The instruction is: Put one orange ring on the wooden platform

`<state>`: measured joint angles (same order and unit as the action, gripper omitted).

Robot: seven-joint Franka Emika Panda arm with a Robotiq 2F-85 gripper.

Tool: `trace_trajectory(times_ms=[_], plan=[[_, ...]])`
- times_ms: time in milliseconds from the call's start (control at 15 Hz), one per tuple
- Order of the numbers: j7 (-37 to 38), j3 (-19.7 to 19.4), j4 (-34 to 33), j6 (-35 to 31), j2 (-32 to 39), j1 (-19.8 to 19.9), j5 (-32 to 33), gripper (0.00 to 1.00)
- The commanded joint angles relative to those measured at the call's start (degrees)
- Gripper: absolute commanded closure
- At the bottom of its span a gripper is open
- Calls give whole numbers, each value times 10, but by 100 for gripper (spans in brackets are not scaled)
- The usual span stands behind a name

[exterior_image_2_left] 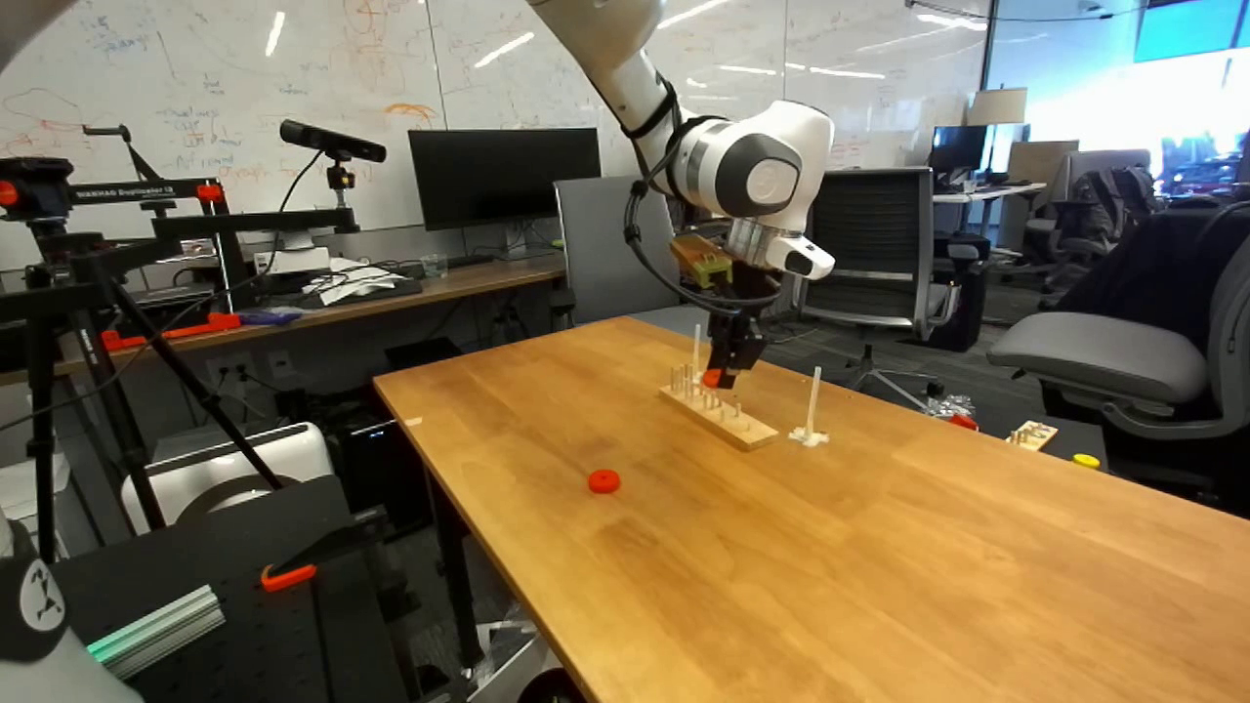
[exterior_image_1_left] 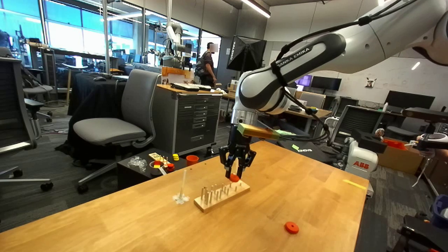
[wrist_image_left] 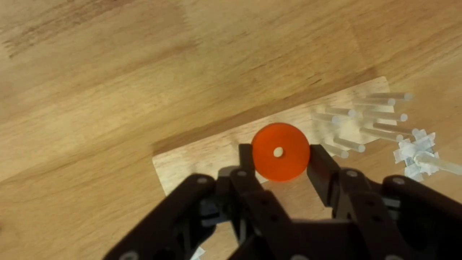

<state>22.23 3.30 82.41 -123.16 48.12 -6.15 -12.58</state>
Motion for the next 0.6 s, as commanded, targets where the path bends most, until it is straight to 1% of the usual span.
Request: trace_trajectory(times_ms=[0, 533], plan=[[25, -6, -52, 38, 23, -4, -8, 82], [58, -18, -111, 89, 65, -4, -4, 82]])
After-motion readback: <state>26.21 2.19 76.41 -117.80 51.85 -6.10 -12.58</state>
